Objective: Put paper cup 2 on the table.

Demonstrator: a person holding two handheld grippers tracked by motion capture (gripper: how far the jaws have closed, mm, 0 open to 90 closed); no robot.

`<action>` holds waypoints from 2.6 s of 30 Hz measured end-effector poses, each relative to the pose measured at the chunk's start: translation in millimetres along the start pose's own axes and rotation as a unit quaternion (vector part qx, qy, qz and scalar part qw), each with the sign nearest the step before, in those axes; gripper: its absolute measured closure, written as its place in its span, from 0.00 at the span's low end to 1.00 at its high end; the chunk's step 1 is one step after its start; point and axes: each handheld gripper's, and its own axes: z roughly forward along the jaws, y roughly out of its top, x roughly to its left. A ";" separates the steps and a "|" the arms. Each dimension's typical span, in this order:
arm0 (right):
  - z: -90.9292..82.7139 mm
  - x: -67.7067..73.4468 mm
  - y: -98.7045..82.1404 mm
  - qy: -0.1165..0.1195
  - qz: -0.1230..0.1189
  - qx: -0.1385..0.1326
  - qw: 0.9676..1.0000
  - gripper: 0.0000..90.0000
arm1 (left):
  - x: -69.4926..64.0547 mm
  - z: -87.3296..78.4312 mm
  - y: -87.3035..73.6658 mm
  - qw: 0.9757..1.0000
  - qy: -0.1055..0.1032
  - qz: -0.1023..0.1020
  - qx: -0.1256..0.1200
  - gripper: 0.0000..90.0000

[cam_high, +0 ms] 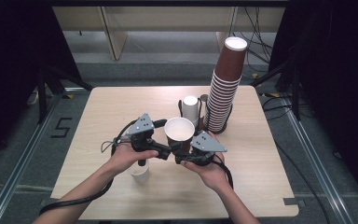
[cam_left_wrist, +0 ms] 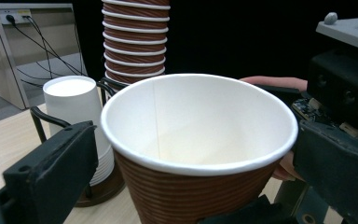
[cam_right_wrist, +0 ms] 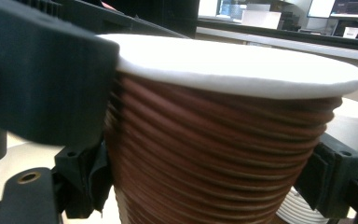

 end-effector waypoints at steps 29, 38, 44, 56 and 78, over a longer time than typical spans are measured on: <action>4.4 5.0 5.0 0.007 -0.022 0.006 1.000 0.01 | 2.6 2.3 5.4 0.999 0.010 0.026 -0.016 0.11; 0.4 2.4 0.5 -0.002 -0.017 0.013 1.000 0.00 | 12.9 -12.0 10.9 0.999 0.033 0.025 -0.030 0.11; -4.0 3.4 -2.6 -0.006 -0.004 0.018 1.000 0.00 | 19.1 -23.6 13.4 0.998 0.049 0.023 -0.044 0.11; -18.4 -9.4 -8.9 -0.021 0.024 0.016 0.999 0.00 | 32.4 -62.2 13.3 0.993 0.093 0.016 -0.069 0.11; -47.1 -30.5 -29.8 -0.071 0.041 0.023 0.996 0.00 | 47.6 -156.1 -26.8 0.975 0.207 0.007 -0.084 0.11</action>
